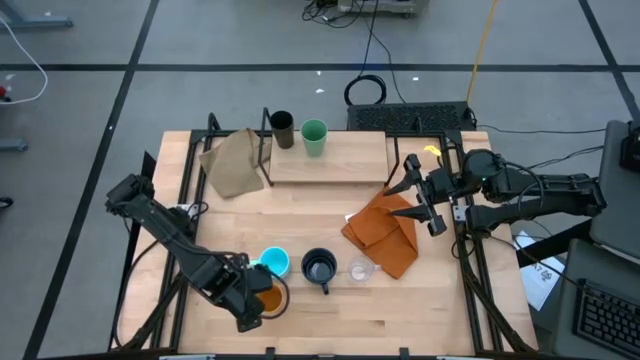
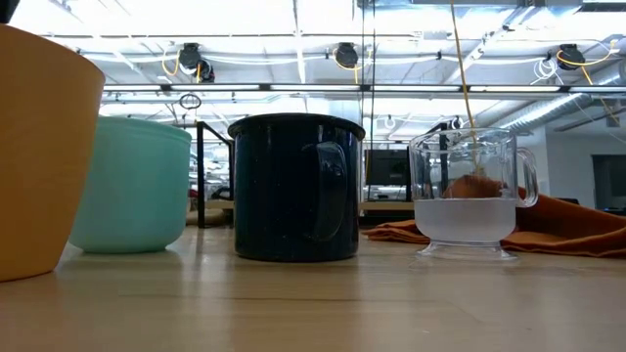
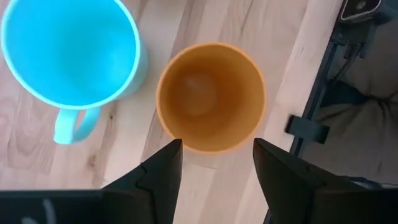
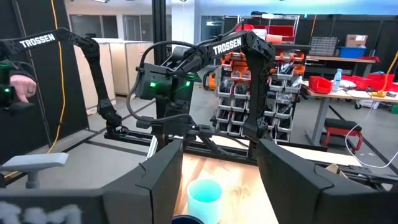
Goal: Stack small to large cups/mugs on shelf
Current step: Put the orange cup on the shelf
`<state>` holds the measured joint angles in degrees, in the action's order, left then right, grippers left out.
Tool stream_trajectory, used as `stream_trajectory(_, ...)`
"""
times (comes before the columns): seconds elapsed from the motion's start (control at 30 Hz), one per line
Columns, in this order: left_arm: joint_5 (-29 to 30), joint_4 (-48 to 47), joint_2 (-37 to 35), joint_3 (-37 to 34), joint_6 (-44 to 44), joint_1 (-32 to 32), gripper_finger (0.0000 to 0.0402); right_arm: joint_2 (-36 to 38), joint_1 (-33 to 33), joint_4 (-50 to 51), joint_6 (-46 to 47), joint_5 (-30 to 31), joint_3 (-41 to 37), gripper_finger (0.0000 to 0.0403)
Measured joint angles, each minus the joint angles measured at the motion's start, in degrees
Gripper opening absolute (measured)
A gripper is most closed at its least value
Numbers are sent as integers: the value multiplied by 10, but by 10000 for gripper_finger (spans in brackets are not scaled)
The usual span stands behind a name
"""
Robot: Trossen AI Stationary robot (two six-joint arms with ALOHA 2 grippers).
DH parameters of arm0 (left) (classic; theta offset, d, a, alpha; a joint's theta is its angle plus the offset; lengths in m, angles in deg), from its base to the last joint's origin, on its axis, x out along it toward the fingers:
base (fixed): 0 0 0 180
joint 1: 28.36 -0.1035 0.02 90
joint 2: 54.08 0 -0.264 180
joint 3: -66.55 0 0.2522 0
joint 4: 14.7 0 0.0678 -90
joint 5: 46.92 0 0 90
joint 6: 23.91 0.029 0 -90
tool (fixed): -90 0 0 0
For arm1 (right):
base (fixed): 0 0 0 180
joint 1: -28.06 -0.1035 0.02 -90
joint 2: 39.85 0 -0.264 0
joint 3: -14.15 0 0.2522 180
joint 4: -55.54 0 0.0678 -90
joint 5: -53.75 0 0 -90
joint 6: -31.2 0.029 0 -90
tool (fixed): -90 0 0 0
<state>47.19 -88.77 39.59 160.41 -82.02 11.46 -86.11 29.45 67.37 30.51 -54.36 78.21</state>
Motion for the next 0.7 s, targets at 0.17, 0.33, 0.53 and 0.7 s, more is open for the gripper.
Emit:
stream_trajectory(0.17,-25,24,4,0,32,5,198,0,0,0,0,0,0,199)
stream_trajectory(0.33,-40,56,5,0,55,1,198,0,0,0,-7,0,0,199)
stream_trajectory(0.53,-19,59,5,0,101,-7,198,0,0,1,-15,0,0,199)
stream_trajectory(0.7,-9,67,5,0,120,-11,198,0,0,7,-16,0,0,199)
